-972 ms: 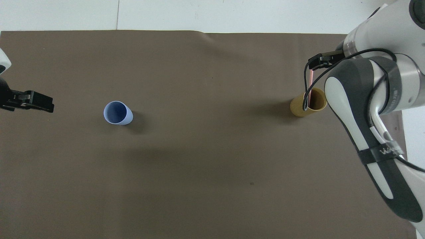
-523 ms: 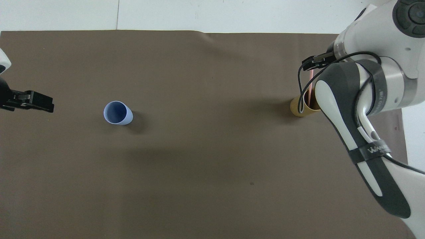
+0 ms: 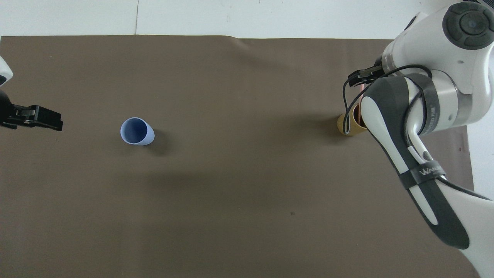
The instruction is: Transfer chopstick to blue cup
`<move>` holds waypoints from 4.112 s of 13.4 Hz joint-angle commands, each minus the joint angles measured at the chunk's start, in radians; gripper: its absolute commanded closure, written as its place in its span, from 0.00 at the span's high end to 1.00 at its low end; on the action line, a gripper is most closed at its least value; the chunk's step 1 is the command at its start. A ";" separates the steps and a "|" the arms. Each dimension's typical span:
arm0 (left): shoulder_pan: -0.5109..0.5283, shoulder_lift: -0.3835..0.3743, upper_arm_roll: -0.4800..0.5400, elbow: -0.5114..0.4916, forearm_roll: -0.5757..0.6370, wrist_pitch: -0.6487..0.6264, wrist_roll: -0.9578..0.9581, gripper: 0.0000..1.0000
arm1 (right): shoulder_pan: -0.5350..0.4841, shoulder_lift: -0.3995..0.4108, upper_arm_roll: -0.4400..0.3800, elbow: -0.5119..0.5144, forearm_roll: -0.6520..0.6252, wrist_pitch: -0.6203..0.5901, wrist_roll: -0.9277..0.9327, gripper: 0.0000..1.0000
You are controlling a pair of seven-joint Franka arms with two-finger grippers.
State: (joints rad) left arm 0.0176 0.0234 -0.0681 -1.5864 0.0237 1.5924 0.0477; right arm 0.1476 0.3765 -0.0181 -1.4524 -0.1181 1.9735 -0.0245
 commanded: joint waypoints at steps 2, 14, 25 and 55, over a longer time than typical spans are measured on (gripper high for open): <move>0.008 -0.025 -0.004 -0.021 -0.002 -0.011 0.014 1.00 | -0.025 -0.024 0.010 -0.029 0.055 0.005 -0.008 1.00; 0.007 -0.020 -0.010 -0.059 -0.004 0.094 0.012 1.00 | -0.013 -0.025 0.010 -0.036 0.061 0.018 -0.046 0.07; -0.116 0.072 -0.013 -0.432 -0.005 0.599 -0.246 1.00 | -0.010 -0.050 0.010 -0.031 0.074 0.013 -0.034 0.00; -0.565 0.331 -0.033 -0.066 -0.033 0.589 -0.736 0.00 | -0.108 -0.441 0.004 -0.276 0.152 0.123 -0.006 0.00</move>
State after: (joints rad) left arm -0.5166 0.2759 -0.1195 -1.7244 0.0059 2.1811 -0.6742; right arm 0.0489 -0.0394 -0.0203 -1.6976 0.0155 2.0821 -0.0396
